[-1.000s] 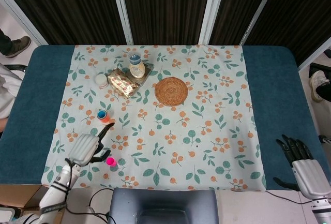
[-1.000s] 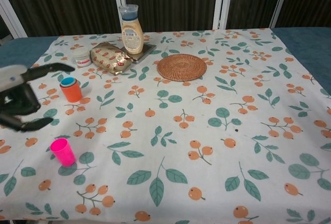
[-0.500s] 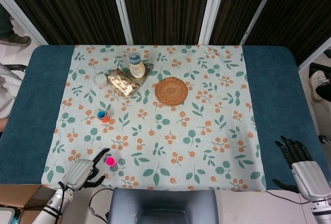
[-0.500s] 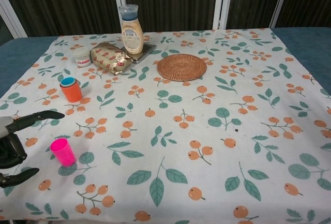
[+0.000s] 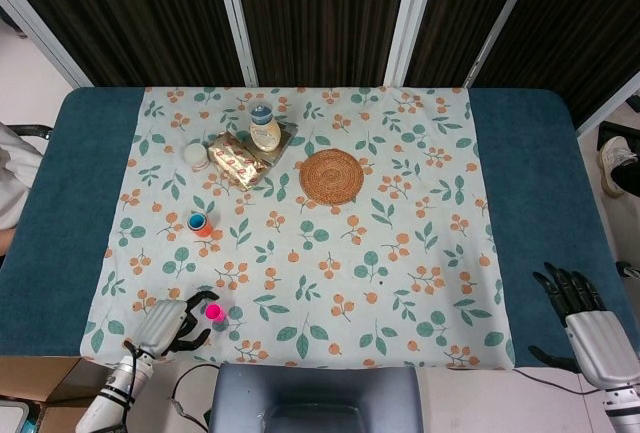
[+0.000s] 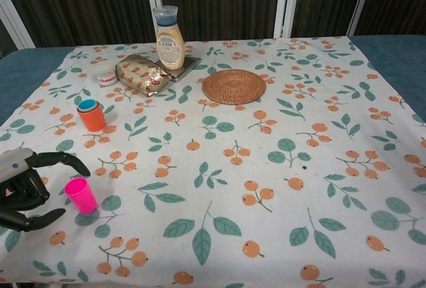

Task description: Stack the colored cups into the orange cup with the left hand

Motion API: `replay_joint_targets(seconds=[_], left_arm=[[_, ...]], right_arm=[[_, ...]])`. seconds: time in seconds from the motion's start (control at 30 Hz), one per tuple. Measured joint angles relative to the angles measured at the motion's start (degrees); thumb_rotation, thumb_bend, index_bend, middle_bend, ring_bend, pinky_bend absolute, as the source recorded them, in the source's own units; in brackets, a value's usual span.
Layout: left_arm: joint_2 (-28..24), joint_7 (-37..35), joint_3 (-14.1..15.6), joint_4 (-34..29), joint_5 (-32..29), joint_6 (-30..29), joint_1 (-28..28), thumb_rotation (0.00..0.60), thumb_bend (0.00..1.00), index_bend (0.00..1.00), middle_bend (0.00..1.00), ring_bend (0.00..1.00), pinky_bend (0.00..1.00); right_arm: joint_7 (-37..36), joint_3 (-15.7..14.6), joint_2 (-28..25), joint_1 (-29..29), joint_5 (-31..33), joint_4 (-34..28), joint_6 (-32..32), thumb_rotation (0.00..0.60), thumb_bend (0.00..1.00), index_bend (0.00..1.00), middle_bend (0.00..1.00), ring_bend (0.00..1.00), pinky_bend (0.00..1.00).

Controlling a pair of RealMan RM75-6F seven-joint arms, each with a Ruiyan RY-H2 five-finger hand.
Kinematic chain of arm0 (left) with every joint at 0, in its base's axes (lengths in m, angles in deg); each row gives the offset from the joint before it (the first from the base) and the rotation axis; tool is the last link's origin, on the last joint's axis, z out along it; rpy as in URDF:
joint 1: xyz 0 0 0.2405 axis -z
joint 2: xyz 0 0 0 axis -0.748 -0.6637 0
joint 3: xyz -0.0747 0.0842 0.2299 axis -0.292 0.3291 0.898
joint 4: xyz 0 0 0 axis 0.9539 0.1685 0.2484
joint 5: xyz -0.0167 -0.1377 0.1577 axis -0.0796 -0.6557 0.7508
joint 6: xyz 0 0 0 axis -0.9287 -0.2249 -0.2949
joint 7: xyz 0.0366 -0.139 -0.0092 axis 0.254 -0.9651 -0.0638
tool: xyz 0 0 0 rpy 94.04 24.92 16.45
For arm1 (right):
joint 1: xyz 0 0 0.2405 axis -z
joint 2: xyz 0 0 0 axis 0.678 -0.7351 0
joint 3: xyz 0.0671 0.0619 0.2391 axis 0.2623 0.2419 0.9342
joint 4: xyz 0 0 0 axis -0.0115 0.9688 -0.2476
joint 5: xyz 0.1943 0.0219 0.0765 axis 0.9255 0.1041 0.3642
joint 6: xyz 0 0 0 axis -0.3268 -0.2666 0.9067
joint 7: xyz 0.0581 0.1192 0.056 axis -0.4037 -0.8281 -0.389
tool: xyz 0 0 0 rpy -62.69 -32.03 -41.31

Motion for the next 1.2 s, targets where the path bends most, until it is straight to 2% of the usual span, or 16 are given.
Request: replay_joint_targets(seconds=[0.33,0.7,1.2], left_arm=[[1.54,-0.14,-0.88,0.73,-0.21,1.05,0.43,0.6,0.35,0.31,1.0,1.0,1.0],[2.94,1.3,-2.12,1.27,-1.56,1.95,0.98,0.6,0.35,0.45,1.0,1.0,1.0],[2.55,0.99,-3.61,1.69,-3.13,2.78,1.55,0.6,0.39,0.53,1.0,1.0,1.0]], right_arm=[[0.02,0.05,0.02,0.06,0.11,-0.02,-0.11,0.6,0.19,0.0,0.0,0.0,0.0],[-0.26,0.06,-0.09,0.11,0.08,0.0,-0.28,0.6,0.19,0.0,0.0,0.0,0.0],[-0.16,0.13,-0.07,0.05,0.22,-0.07,-0.14,0.6,0.18,0.0,0.0,0.0,0.0]])
